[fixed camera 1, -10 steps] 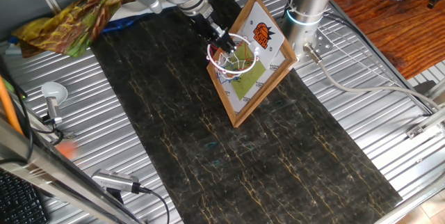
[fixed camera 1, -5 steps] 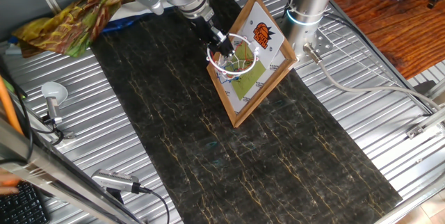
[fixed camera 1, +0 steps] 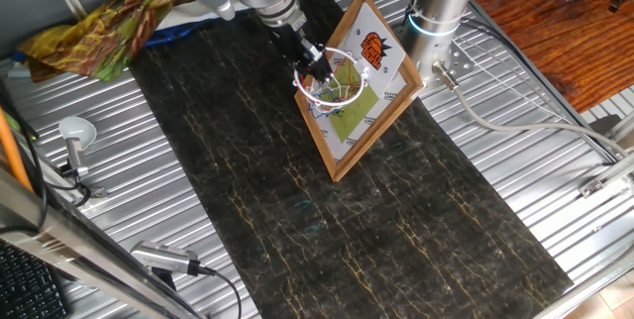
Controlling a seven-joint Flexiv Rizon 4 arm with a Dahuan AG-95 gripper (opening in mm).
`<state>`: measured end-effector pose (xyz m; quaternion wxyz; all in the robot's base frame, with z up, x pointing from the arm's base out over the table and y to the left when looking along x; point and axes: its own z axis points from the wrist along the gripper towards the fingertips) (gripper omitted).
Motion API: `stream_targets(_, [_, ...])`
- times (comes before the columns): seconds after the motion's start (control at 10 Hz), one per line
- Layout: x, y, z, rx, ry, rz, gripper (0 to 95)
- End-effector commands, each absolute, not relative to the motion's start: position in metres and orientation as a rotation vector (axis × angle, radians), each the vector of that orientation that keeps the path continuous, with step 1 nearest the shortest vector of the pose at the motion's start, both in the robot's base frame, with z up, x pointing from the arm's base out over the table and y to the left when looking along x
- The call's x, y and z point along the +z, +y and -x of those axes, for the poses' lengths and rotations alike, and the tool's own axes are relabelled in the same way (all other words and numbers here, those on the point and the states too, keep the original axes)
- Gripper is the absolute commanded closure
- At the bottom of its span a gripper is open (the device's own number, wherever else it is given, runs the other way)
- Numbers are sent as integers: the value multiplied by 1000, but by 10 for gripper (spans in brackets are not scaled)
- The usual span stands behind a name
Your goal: Grab a basketball, release it and shoot it into the basket
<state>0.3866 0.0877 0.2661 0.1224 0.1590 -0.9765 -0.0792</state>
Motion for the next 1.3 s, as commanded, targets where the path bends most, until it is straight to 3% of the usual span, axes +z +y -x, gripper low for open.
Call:
stream_targets(0.1, [273,92,-398,-163,-2853,-390,570])
stream_targets(0.5, [284,99,-420,-151,-2876,-334,570])
stream_targets(0.6, [286,100,-428,-138,-2898,-323,950])
stream_targets(0.8, [282,102,-447,-143,-2923,-347,950])
stream_targets(1.3, [277,110,-453,-141,-2951,-349,950])
